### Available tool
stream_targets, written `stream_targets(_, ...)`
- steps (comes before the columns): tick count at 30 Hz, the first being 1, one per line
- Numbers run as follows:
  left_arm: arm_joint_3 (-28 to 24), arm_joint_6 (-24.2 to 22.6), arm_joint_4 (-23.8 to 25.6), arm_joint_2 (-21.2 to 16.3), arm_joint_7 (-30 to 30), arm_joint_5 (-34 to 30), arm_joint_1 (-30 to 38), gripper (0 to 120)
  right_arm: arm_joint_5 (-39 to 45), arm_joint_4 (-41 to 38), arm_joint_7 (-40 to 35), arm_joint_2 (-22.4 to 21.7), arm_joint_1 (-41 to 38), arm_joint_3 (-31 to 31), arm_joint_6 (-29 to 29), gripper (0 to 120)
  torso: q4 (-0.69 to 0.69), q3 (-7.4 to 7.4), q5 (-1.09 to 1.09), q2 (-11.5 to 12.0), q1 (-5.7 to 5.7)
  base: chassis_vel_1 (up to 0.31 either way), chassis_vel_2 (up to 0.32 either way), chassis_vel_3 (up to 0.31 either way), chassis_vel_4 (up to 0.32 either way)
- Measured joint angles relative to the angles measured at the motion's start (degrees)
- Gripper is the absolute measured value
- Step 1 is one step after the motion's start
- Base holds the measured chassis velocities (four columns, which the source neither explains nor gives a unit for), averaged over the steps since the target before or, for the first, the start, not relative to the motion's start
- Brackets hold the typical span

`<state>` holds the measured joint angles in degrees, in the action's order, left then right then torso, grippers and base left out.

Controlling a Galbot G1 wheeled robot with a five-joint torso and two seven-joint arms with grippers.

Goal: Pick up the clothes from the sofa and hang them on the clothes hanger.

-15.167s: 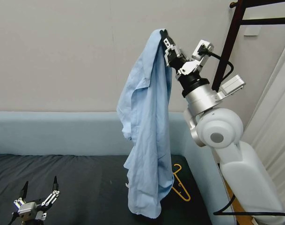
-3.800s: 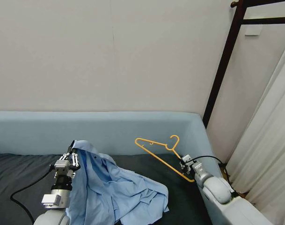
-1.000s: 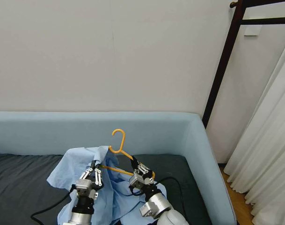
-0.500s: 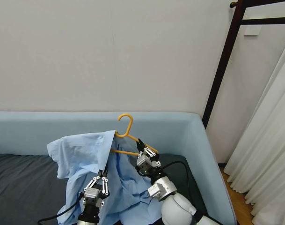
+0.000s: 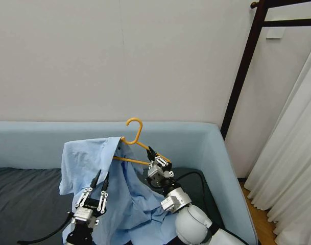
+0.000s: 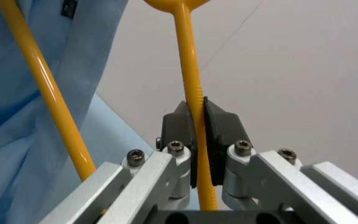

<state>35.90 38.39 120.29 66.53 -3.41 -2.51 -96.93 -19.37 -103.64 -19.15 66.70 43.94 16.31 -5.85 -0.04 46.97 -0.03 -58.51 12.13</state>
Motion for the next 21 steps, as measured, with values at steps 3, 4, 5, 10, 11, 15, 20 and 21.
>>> stream_targets(3,7.5,0.5,5.0,-6.5,2.5,-8.3,-3.5,59,-1.0,0.4,0.7,0.4,-0.6,-0.3,0.8,4,-0.01,0.00,0.01,0.0,0.00,0.000,0.000,0.000,0.000)
stream_targets(4,9.6,0.4,6.3,-8.6,4.2,-11.5,-4.1,65,-1.3,0.4,0.8,0.5,-0.7,-0.4,1.0,4,-0.02,0.00,0.01,0.0,0.00,0.000,0.000,0.000,0.000)
stream_targets(5,9.6,0.4,6.3,-8.6,4.2,-11.5,-4.1,65,-1.3,0.4,0.8,0.5,-0.7,-0.4,1.0,4,-0.02,0.00,0.01,0.0,0.00,0.000,0.000,0.000,0.000)
stream_targets(10,15.9,-3.8,6.8,-17.6,11.6,-29.0,-3.6,83,-3.4,-0.3,1.2,0.6,-0.6,-0.6,2.1,4,-0.02,0.00,0.01,0.0,0.00,0.000,0.000,0.000,0.000)
stream_targets(11,16.1,-5.1,5.8,-19.8,12.6,-31.9,-2.7,88,-3.9,-0.6,1.3,0.5,-0.3,-0.7,2.4,4,-0.01,0.00,0.00,0.0,0.00,0.000,0.000,0.000,0.000)
stream_targets(15,14.5,-8.4,0.4,-27.0,17.1,-38.7,1.8,98,-5.3,-0.7,1.4,0.1,0.8,-1.2,3.6,4,-0.04,0.00,-0.01,0.0,0.00,0.000,0.000,0.000,0.000)
stream_targets(20,10.7,-11.0,-10.5,-38.4,28.7,-46.5,10.5,100,-6.0,-0.2,1.5,0.0,1.8,-2.0,4.6,4,-0.01,0.00,0.00,0.0,0.01,0.000,0.000,0.000,0.000)
stream_targets(21,10.7,-11.0,-10.5,-38.4,28.7,-46.5,10.5,100,-6.0,-0.2,1.5,0.0,1.8,-2.0,4.6,4,-0.01,0.00,0.00,0.0,0.01,0.000,0.000,0.000,0.000)
